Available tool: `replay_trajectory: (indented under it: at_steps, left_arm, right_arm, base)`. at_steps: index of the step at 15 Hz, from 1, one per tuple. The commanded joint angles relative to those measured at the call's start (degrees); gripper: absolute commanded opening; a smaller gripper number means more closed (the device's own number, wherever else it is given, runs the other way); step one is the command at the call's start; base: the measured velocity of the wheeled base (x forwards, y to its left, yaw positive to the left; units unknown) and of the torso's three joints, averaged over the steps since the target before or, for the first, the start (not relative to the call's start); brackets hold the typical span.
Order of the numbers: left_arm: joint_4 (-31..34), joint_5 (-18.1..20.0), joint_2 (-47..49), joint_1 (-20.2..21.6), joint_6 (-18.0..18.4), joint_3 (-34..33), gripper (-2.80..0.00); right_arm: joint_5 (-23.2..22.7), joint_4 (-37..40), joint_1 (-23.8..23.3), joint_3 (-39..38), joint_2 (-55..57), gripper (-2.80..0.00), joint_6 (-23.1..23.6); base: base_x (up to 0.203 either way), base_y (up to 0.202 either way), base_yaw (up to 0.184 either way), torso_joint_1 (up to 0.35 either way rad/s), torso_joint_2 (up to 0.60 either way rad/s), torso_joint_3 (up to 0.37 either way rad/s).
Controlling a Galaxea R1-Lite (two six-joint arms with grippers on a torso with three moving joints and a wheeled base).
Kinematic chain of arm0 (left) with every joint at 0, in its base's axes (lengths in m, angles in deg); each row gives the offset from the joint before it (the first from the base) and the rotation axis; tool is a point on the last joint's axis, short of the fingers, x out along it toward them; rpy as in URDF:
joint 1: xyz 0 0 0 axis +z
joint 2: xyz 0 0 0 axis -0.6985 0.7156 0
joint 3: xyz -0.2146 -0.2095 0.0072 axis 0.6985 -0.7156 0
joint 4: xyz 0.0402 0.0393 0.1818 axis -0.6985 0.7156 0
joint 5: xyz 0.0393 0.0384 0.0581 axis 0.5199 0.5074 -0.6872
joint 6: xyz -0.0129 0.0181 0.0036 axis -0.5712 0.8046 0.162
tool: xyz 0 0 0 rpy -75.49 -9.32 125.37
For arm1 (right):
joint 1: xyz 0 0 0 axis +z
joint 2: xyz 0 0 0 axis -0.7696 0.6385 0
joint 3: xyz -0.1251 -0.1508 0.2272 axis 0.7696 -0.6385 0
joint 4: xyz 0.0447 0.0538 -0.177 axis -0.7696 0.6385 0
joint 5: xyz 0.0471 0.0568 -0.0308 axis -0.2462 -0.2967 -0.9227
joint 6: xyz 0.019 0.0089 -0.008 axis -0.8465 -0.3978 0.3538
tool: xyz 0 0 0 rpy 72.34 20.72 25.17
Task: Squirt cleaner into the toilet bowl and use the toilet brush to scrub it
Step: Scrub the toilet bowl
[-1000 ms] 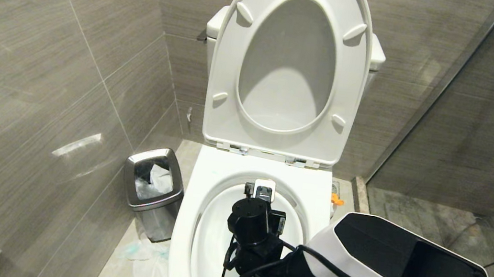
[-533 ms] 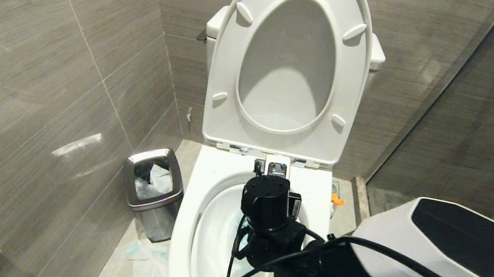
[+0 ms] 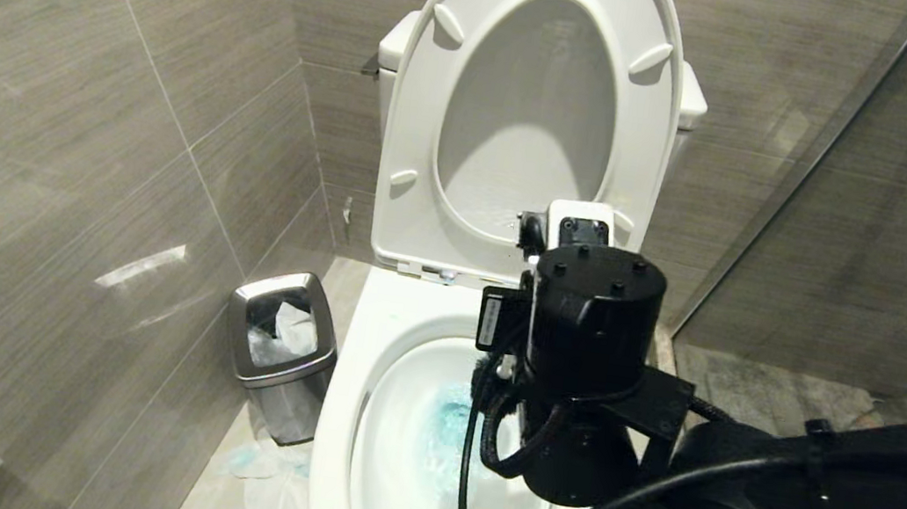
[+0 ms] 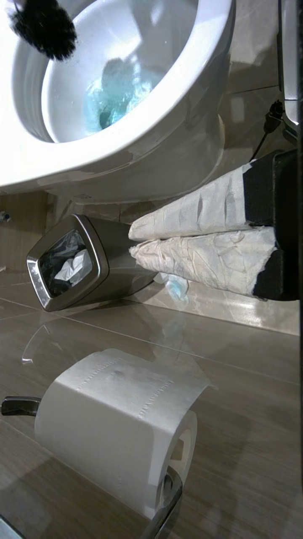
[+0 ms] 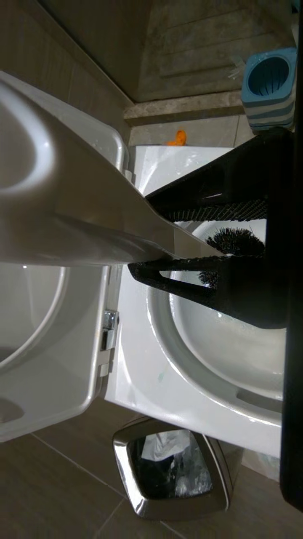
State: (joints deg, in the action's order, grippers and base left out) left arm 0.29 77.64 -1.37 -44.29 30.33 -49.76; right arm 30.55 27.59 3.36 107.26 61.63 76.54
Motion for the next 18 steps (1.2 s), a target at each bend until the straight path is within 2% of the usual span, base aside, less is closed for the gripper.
replay_trajectory:
  at_steps: [1,6,10,11,16,18]
  left_arm:
    - [0.0,0.0,0.0,0.0,0.0,0.0,-2.8]
    - [0.0,0.0,0.0,0.1,0.0,0.0,-2.8]
    - [0.0,0.0,0.0,0.1,0.0,0.0,-2.8]
    - [0.0,0.0,0.0,0.0,0.0,0.0,-2.8]
    - [0.0,0.0,0.0,0.0,0.0,0.0,-2.8]
    - [0.0,0.0,0.0,0.0,0.0,0.0,-2.8]
  right_arm:
    - [0.1,3.0,0.5,0.1,-6.0,-2.8,0.0]
    - [-1.2,7.5,0.6,0.8,-9.5,-2.8,-1.1]
    - [-0.9,7.4,1.6,-4.6,-5.5,-2.8,-10.5]
    - [-0.7,7.4,1.6,-4.3,-4.9,-2.8,-11.5]
    - [-0.6,10.2,1.6,3.0,-7.8,-2.8,-6.2]
    - [-0.6,10.8,1.6,1.1,-6.7,-2.8,-8.1]
  base:
    - [0.0,0.0,0.0,0.0,0.0,0.0]
    - [0.0,0.0,0.0,0.0,0.0,0.0]
    - [0.0,0.0,0.0,0.0,0.0,0.0]
    - [0.0,0.0,0.0,0.0,0.0,0.0]
    - [0.0,0.0,0.0,0.0,0.0,0.0]
    - [0.0,0.0,0.0,0.0,0.0,0.0]
